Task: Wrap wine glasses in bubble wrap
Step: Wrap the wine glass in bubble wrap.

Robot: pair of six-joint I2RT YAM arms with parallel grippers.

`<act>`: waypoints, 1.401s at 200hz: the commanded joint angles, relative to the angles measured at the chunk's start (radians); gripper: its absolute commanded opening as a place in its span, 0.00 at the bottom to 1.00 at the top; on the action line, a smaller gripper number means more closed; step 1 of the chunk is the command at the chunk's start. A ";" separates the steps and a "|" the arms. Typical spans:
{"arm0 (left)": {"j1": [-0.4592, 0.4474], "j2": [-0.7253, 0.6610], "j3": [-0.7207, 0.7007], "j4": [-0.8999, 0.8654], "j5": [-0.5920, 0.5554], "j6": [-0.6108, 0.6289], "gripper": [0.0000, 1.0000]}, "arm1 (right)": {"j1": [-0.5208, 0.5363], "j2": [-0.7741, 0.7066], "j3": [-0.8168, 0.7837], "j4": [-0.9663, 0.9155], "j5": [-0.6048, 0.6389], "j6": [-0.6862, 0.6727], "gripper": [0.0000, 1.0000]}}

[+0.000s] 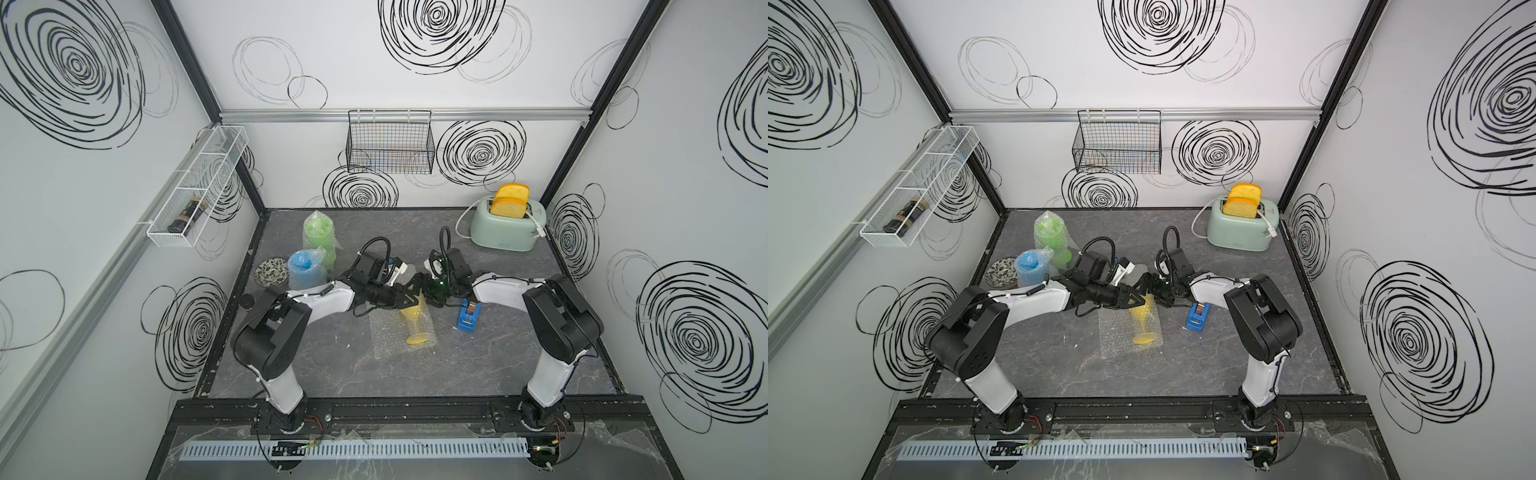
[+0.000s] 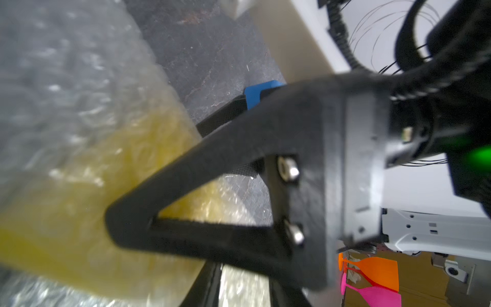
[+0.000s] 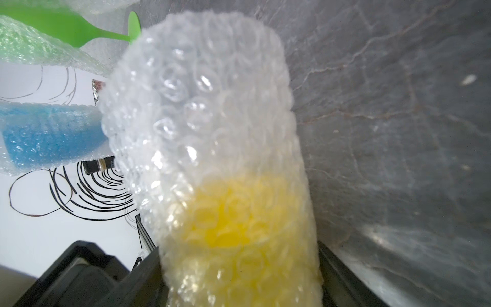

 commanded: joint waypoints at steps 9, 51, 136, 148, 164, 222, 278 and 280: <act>0.087 -0.207 -0.142 -0.031 -0.162 -0.019 0.45 | -0.010 0.001 -0.036 -0.080 0.037 -0.005 0.82; 0.224 -0.324 -0.414 0.095 -0.231 -0.171 0.46 | 0.013 0.000 -0.051 -0.055 0.068 0.030 0.81; 0.199 -0.111 -0.410 0.214 -0.218 -0.278 0.39 | 0.021 -0.012 -0.043 -0.067 0.083 0.036 0.81; 0.199 -0.085 -0.392 0.202 -0.222 -0.276 0.35 | 0.021 -0.012 -0.045 -0.070 0.080 0.036 0.81; 0.200 -0.078 -0.375 0.195 -0.211 -0.276 0.27 | 0.019 -0.015 -0.043 -0.080 0.079 0.032 0.81; 0.172 -0.140 -0.335 0.185 -0.201 -0.250 0.00 | 0.020 -0.017 -0.041 -0.075 0.080 0.034 0.81; 0.061 -0.160 -0.233 0.243 -0.137 -0.224 0.00 | 0.030 -0.029 -0.072 -0.048 0.100 0.061 0.80; 0.058 -0.158 -0.230 0.244 -0.136 -0.224 0.00 | 0.030 -0.027 -0.073 -0.048 0.100 0.061 0.80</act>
